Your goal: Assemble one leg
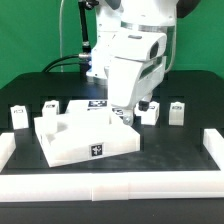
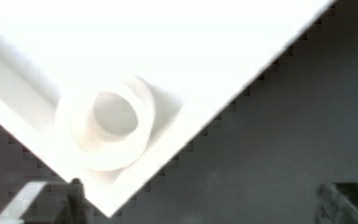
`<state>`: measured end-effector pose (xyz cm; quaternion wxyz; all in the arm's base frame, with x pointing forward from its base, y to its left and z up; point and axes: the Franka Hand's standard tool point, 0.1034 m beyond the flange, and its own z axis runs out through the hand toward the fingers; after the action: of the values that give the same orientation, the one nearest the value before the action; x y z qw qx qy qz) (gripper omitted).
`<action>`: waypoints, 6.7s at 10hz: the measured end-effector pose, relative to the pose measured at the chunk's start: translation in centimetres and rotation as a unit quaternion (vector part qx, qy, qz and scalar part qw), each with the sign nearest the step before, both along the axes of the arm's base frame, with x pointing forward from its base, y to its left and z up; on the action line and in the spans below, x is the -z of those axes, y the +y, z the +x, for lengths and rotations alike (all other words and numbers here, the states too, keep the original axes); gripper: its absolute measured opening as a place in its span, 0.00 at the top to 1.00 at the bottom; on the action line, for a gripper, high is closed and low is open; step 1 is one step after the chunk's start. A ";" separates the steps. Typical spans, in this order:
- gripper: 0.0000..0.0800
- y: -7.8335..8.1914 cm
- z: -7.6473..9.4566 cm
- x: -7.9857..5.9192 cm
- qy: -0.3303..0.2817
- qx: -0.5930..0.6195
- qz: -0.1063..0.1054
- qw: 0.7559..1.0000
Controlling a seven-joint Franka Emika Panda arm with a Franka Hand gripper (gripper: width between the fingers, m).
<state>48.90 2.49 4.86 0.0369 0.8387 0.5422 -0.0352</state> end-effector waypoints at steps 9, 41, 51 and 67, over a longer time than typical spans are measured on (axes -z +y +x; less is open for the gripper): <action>0.19 -7.5 -3.0 -0.5 0.055 -0.230 0.018 0.971; 0.92 -6.8 -7.8 2.7 0.153 -0.211 0.037 0.965; 0.92 2.3 -0.8 2.5 0.105 -0.205 0.026 0.973; 0.92 5.6 0.4 2.5 0.104 -0.222 0.032 0.969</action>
Offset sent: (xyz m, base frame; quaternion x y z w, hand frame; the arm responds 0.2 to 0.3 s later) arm 0.0000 0.0000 0.0000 0.0000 0.0000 0.0000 1.0000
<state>49.32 8.12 2.37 -0.0398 0.6902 0.7162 -0.0955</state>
